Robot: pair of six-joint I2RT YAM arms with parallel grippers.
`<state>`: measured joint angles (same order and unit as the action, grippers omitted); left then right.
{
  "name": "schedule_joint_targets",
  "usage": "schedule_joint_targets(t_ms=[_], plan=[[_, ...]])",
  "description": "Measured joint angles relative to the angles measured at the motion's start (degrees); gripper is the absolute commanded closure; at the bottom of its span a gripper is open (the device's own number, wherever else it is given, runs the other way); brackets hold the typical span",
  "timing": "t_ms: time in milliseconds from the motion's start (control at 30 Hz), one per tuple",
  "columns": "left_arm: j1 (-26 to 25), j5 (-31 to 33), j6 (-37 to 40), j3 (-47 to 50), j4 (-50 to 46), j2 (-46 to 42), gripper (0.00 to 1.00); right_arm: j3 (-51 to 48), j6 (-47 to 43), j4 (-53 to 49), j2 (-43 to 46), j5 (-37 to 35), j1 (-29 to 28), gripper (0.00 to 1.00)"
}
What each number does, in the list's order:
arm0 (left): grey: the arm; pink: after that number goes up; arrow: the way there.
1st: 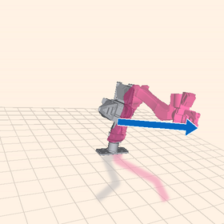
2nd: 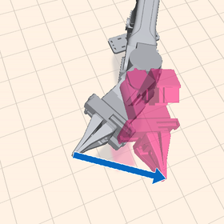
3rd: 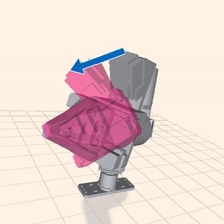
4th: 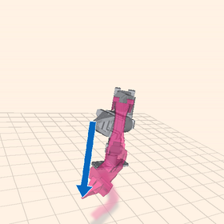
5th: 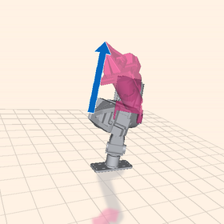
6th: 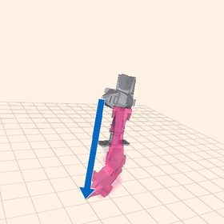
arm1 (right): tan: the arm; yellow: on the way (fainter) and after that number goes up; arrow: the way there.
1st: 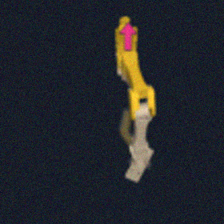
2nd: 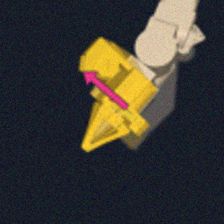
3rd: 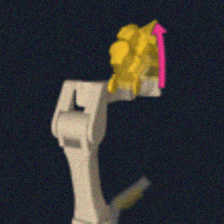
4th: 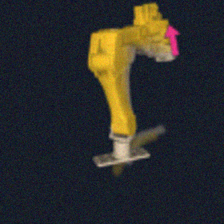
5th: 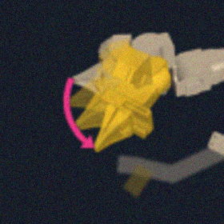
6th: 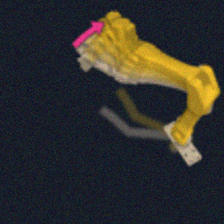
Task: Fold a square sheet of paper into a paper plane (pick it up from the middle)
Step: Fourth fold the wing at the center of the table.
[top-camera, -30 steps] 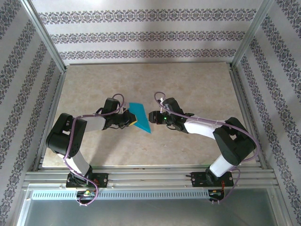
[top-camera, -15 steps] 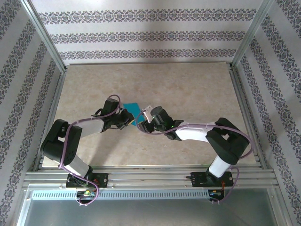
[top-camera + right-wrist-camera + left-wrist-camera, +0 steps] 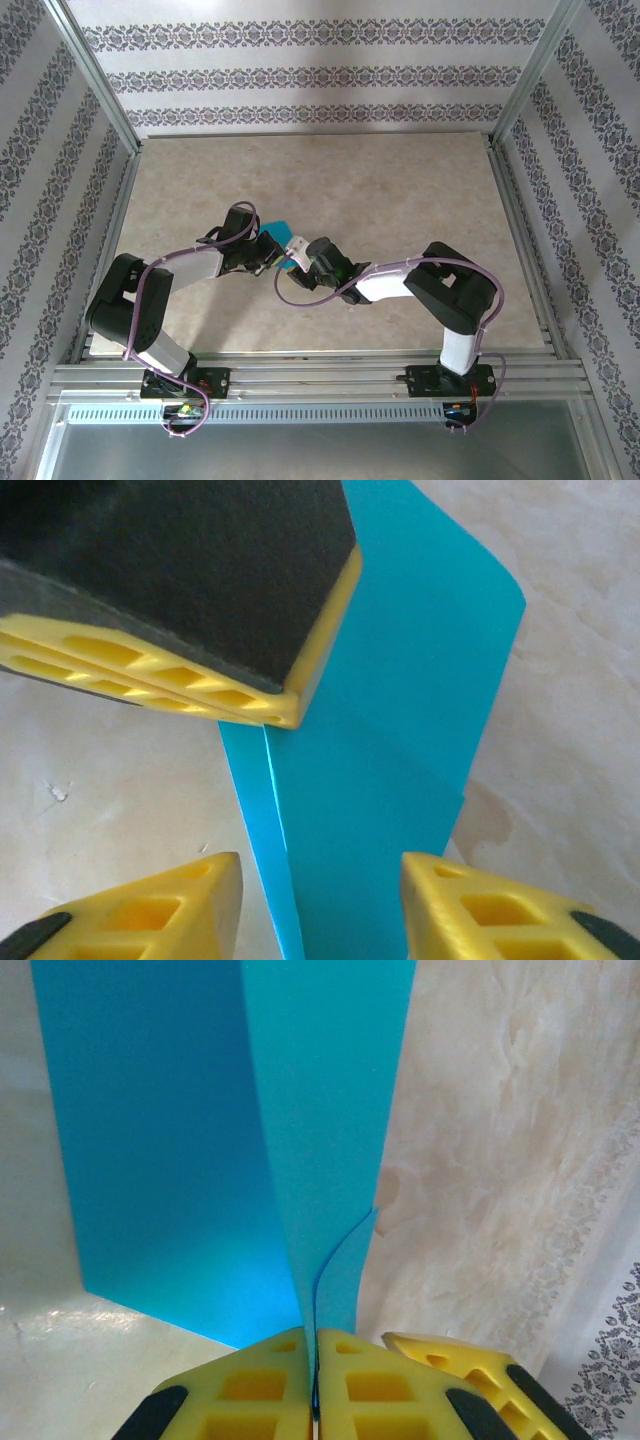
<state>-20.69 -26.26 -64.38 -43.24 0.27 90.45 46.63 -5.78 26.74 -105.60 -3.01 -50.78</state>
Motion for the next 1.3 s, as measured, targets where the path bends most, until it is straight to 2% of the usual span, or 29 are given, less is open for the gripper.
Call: schedule_joint_targets(t_ms=[167,333,533,767,1100,1200,1300], plan=[[0.0,0.0,-0.39,-0.28,-0.37,0.0,0.9,0.46,-0.68,0.83,-2.16,-0.96,-0.02,0.61],[0.0,0.0,-0.44,-0.28,-1.05,0.0,0.9,0.46,-1.22,1.31,-2.91,-1.66,-0.09,0.7],[0.0,0.0,-0.44,-0.28,-1.2,0.0,0.9,0.48,-1.55,2.51,-3.67,-1.7,-0.11,0.73],[0.0,0.0,-0.44,-0.31,-1.55,0.0,0.88,0.48,-1.75,3.15,-4.39,-1.68,-0.11,0.83],[0.5,0.52,0.24,-1.77,-4.26,-0.33,0.64,0.48,-1.68,3.1,-4.5,-0.48,-0.11,0.88],[2.73,0.83,1.44,-2.12,-6.32,-2.23,0.55,0.5,-1.16,2.8,-4.5,1.01,-0.09,0.89],[6.21,1.49,2.71,-2.12,-8.66,-5.66,0.52,0.85,0.59,2.23,-4.5,3.32,0.07,0.89]])
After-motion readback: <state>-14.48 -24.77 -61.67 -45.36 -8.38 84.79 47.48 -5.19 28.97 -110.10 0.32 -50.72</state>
